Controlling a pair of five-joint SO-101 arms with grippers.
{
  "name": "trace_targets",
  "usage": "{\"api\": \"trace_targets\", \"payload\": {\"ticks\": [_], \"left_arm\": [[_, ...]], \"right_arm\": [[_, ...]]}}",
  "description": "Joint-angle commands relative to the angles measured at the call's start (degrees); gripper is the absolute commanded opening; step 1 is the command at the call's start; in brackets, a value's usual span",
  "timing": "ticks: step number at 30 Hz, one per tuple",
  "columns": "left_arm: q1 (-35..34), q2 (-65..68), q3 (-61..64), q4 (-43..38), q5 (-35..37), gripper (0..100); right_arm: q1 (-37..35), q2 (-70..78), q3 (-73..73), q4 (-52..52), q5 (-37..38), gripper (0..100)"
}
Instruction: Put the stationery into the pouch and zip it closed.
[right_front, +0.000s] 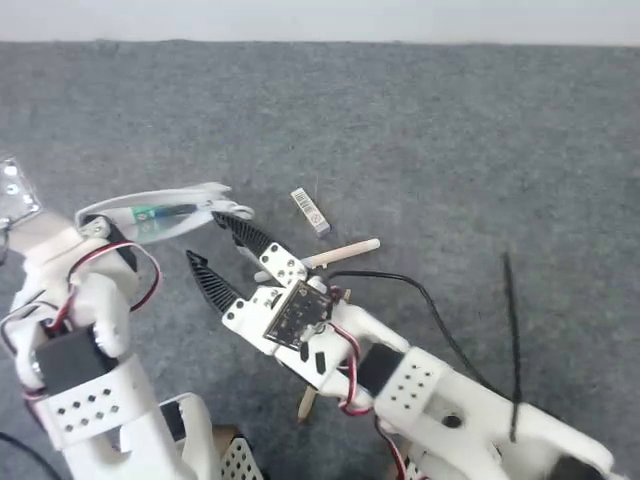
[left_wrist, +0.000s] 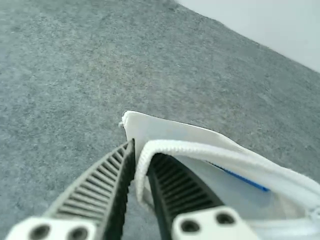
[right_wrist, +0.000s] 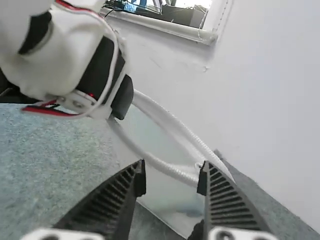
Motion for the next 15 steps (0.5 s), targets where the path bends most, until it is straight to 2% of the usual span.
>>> {"api": "trace_targets", "payload": {"ticks": [1, 6, 15], "left_arm": [[-2.9, -0.4, -0.6, -3.3, 1.8, 1], [-5.2, -0.4, -0.5, -3.9, 2.7, 1], [-5.8, -0.4, -0.4, -4.0, 3.6, 1]], "right_arm": [[0.1, -8.8, -0.6, 9.0, 0.2, 16.3], [5.8, -14.7, -1.1, 16.4, -7.5, 16.2], [14.3, -15.2, -9.0, 32.0, -14.1, 16.2]]}}
